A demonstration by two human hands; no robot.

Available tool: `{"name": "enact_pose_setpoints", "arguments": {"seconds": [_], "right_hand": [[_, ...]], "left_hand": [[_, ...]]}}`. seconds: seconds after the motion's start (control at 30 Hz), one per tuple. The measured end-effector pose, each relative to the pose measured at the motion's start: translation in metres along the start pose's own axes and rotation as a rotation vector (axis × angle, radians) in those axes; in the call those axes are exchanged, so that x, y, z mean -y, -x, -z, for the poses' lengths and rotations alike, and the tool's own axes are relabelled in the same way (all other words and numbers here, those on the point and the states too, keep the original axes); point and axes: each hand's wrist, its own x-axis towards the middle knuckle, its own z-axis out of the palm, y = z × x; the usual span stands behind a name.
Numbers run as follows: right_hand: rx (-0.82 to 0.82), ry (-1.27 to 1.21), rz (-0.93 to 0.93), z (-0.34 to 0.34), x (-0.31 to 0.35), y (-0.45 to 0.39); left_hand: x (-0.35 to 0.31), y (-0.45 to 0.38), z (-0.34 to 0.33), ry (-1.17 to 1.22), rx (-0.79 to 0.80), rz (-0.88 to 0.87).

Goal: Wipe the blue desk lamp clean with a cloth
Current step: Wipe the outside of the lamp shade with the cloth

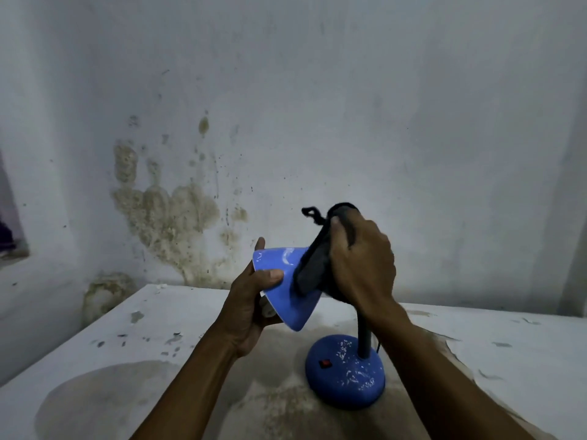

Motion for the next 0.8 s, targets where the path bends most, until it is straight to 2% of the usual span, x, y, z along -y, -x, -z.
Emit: {"name": "enact_pose_setpoints", "arguments": {"seconds": [0.1,0.2,0.27,0.4,0.57,0.63,0.73,0.8], "right_hand": [[-0.019,0.157,0.305,-0.005,-0.004,0.018],[0.002,0.225,0.485,0.0,-0.012,0.022],[0.007,0.262,0.536,0.005,-0.015,0.021],[0.033,0.284,0.372,0.006,-0.004,0.006],[0.268,0.233,-0.109,-0.003,0.012,-0.032],[0.354,0.217,-0.243,-0.001,0.015,-0.045],[0.329,0.183,-0.226,0.005,0.013,-0.046],[0.277,0.153,-0.05,0.006,0.005,-0.033]], "left_hand": [[0.001,-0.001,0.001,-0.011,0.002,-0.009],[0.004,0.0,0.003,0.007,-0.014,-0.029],[0.005,-0.002,0.001,-0.004,-0.003,-0.041],[0.003,-0.005,0.0,-0.019,0.037,-0.037],[0.005,-0.001,0.007,-0.015,0.046,-0.029],[0.006,0.0,0.006,-0.024,0.038,-0.023],[0.005,-0.001,0.001,-0.042,0.028,-0.043],[0.004,-0.002,-0.001,-0.035,0.024,-0.054]]}}
